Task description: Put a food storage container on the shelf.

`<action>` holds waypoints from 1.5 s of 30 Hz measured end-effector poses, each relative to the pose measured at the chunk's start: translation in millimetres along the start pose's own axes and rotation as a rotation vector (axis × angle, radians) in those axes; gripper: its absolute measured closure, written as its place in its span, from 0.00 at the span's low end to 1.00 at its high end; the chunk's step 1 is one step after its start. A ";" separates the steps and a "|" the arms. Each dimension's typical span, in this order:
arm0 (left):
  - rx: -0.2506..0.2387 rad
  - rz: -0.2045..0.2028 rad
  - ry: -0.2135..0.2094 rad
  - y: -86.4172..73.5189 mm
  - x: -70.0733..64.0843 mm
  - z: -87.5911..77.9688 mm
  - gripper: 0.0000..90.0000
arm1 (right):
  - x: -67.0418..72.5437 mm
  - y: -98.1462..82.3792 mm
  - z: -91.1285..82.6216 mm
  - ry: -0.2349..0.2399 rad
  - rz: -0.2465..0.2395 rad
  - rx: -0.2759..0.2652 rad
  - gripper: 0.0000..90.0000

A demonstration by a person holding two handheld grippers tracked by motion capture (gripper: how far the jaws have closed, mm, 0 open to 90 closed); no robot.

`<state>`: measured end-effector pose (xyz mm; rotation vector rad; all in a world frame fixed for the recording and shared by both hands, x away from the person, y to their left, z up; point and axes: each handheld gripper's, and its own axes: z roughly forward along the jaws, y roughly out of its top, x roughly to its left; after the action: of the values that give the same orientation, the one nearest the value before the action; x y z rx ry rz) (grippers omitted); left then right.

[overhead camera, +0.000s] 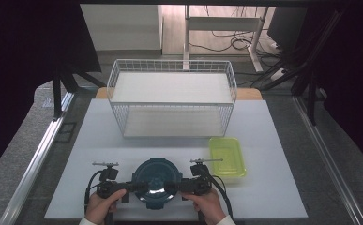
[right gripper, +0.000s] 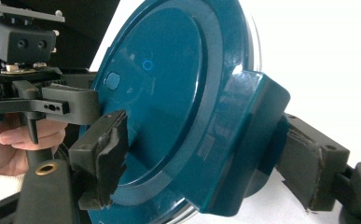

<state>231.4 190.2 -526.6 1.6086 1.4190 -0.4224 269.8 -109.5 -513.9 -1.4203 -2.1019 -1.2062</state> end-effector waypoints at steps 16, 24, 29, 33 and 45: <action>-0.042 0.003 0.031 -2.9 -10.8 -5.7 0.35 | 4.1 -3.3 -8.3 -0.020 0.067 -0.035 0.33; -0.065 0.032 0.034 -3.4 -15.1 -8.5 0.39 | 4.0 -3.6 -13.0 -0.015 0.077 -0.050 0.36; -0.070 0.036 0.029 -3.4 -15.1 -10.0 0.41 | 6.5 -4.6 -14.6 -0.023 0.062 -0.062 0.37; -0.083 0.049 0.030 -3.7 -17.4 -11.5 0.42 | 5.7 -3.8 -17.1 -0.015 0.064 -0.072 0.38; -0.092 0.072 0.035 -3.6 -20.2 -12.6 0.44 | 6.5 -3.5 -19.6 -0.018 0.055 -0.089 0.39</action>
<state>218.7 187.9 -506.2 1.5944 1.3815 -0.2847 260.4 -121.6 -499.7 -1.5220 -2.0300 -1.2845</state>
